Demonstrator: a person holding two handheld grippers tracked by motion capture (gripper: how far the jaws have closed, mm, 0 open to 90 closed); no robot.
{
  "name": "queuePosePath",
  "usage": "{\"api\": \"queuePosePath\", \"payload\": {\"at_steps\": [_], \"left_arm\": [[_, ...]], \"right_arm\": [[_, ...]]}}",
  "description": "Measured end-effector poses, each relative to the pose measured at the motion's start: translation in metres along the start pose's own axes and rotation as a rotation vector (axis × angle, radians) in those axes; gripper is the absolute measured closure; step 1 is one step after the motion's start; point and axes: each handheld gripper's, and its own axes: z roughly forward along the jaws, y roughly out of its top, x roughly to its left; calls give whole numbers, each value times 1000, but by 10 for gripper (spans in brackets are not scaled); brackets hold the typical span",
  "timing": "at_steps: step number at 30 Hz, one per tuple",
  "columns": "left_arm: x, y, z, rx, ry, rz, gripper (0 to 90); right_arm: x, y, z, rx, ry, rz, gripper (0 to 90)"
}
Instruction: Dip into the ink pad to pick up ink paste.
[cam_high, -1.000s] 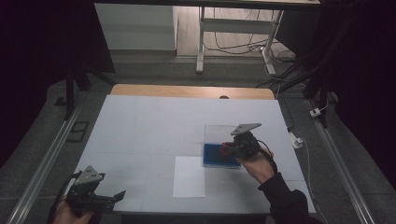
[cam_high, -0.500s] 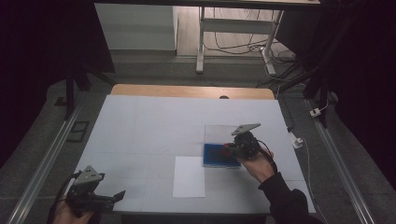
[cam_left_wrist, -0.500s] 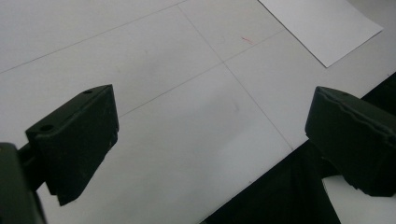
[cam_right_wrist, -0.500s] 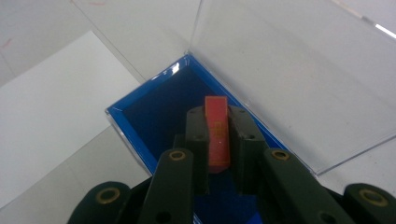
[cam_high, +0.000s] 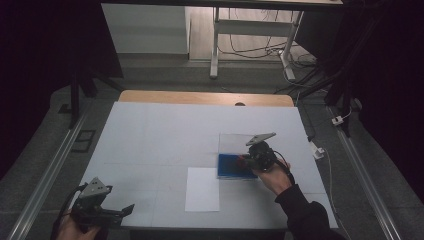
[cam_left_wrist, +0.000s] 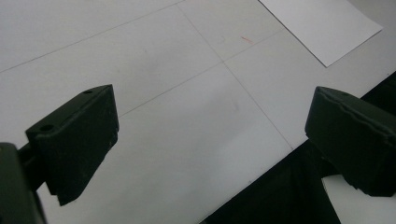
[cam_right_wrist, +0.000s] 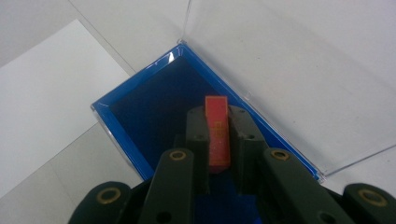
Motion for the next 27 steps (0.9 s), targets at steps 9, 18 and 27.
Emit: {"api": "queuePosePath", "payload": {"at_steps": [9, 18, 27], "left_arm": [[0, 0, 1, 5, 0, -1, 35], [0, 1, 1, 7, -2, -2, 36], [0, 1, 1, 9, -2, -2, 35]], "right_arm": [[12, 3, 3, 20, -56, -68, 804], [12, 2, 3, 12, -57, -54, 805], [-1, -3, 2, -19, 5, 22, 805]]}}
